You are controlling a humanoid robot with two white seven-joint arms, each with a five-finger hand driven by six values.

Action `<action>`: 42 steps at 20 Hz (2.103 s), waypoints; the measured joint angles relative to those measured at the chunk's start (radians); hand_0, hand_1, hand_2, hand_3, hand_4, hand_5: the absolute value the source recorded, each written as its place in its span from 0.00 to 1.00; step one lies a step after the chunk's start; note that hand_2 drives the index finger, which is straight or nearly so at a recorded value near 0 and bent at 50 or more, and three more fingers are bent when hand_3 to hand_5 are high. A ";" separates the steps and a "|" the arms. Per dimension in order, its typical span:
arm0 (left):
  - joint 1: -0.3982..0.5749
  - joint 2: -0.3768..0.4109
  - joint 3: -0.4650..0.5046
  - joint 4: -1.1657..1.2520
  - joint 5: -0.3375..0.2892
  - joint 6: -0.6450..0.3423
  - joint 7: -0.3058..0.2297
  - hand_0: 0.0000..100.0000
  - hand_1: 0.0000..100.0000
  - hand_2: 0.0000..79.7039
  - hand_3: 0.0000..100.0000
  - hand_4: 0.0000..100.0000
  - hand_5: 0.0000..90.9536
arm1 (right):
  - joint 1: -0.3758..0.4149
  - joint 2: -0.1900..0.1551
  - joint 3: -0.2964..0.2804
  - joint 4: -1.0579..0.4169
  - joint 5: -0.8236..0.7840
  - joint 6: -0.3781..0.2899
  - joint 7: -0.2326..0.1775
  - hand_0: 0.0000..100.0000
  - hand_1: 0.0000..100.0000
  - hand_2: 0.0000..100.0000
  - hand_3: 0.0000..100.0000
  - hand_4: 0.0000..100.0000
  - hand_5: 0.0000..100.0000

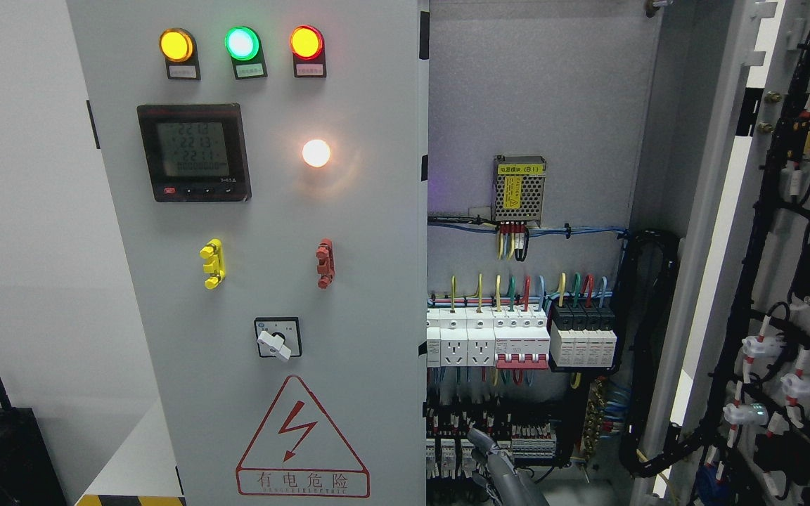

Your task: Open door with both hands

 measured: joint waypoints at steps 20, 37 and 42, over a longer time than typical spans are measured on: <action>0.000 0.000 0.000 0.000 0.000 0.000 0.000 0.00 0.00 0.00 0.00 0.00 0.00 | -0.118 0.007 0.016 0.108 -0.003 0.021 0.001 0.38 0.00 0.00 0.00 0.00 0.00; 0.000 0.000 0.000 0.000 0.000 0.000 0.000 0.00 0.00 0.00 0.00 0.00 0.00 | -0.196 0.008 0.058 0.175 -0.052 0.021 0.031 0.38 0.00 0.00 0.00 0.00 0.00; 0.000 0.000 0.000 0.000 0.000 0.000 0.000 0.00 0.00 0.00 0.00 0.00 0.00 | -0.216 0.008 0.063 0.194 -0.058 0.020 0.039 0.38 0.00 0.00 0.00 0.00 0.00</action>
